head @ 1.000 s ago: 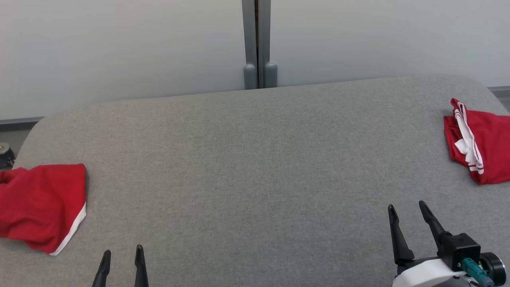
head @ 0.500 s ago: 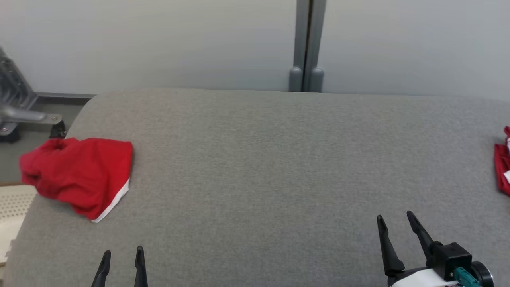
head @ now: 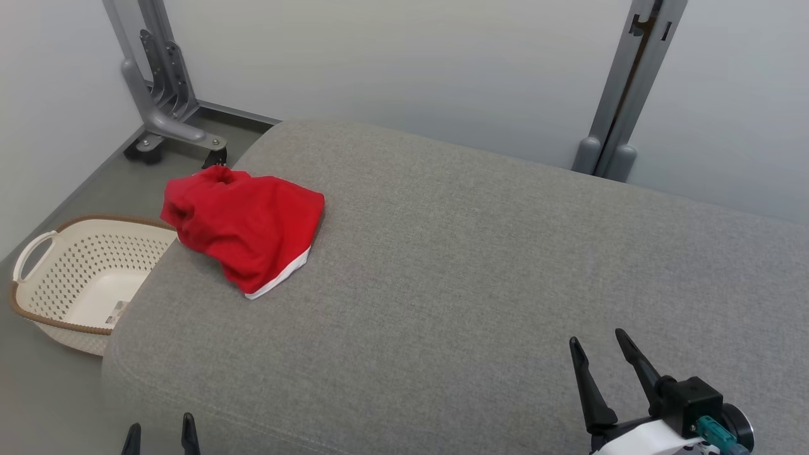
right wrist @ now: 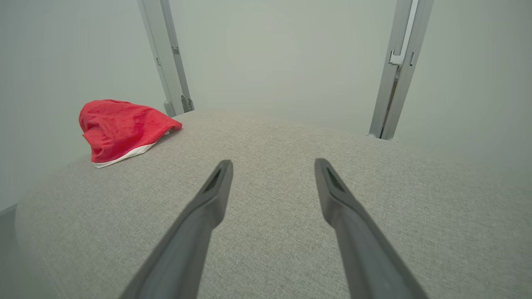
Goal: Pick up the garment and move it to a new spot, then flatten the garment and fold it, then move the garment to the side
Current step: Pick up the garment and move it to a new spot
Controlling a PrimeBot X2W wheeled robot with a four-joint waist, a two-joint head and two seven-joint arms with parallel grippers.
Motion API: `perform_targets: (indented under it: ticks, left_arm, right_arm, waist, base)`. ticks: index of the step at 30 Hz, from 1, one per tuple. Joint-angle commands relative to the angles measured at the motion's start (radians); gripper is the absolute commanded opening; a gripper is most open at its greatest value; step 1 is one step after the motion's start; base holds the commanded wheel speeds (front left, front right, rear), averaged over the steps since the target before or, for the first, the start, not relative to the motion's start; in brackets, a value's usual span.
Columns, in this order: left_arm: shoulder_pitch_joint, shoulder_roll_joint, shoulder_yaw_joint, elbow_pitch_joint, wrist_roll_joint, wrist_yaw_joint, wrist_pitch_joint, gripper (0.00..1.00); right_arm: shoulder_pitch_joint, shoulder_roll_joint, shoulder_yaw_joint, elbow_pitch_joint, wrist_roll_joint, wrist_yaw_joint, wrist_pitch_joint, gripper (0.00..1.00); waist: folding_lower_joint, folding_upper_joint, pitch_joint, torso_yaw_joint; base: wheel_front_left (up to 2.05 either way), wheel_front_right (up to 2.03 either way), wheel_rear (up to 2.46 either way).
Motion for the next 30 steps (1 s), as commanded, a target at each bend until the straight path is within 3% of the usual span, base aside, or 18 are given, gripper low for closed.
perform_targets:
  ticks: [1, 7, 11, 16, 20, 24, 30]
  left_arm:
    - [-0.02, 0.003, -0.003, 0.0, -0.006, -0.004, 0.0, 1.0]
    - [-0.122, 0.003, -0.002, 0.068, -0.062, -0.017, 0.0, 1.0]
    - [-0.275, 0.009, -0.002, 0.156, -0.123, -0.027, 0.008, 1.0]
    - [-0.537, 0.026, -0.008, 0.289, -0.23, -0.037, 0.093, 1.0]
    - [-0.711, 0.047, -0.003, 0.43, -0.306, -0.04, 0.211, 1.0]
    - [-0.847, 0.079, 0.027, 0.571, -0.342, -0.002, 0.285, 1.0]
    - [-0.964, 0.125, 0.059, 0.783, -0.347, 0.05, 0.297, 1.0]
  right_arm:
    - [0.011, -0.003, -0.003, 0.003, -0.002, -0.002, -0.002, 1.0]
    - [-0.021, -0.003, -0.02, -0.013, -0.046, -0.002, -0.002, 1.0]
    - [-0.091, -0.021, -0.048, -0.045, -0.093, -0.002, -0.002, 1.0]
    - [-0.18, -0.084, -0.069, -0.08, -0.112, -0.002, -0.002, 1.0]
    - [-0.223, -0.116, -0.073, -0.087, -0.116, -0.002, -0.002, 1.0]
    - [-0.257, -0.131, -0.053, -0.087, -0.113, -0.002, -0.002, 1.0]
    - [-0.284, -0.138, -0.026, -0.076, -0.099, -0.002, -0.002, 1.0]
  waist:
    - [0.0, 0.0, 0.011, -0.017]
    - [0.0, 0.0, 0.114, -0.101]
    - [0.0, 0.0, 0.276, -0.147]
    - [0.0, 0.0, 0.479, -0.164]
    - [0.0, 0.0, 0.568, -0.167]
    - [0.0, 0.0, 0.607, -0.181]
    - [0.0, 0.0, 0.598, -0.207]
  base:
    - [0.0, 0.0, 0.0]
    - [0.0, 0.0, 0.0]
    - [0.0, 0.0, 0.0]
    - [0.0, 0.0, 0.0]
    - [0.0, 0.0, 0.0]
    - [0.0, 0.0, 0.0]
    - [0.0, 0.0, 0.0]
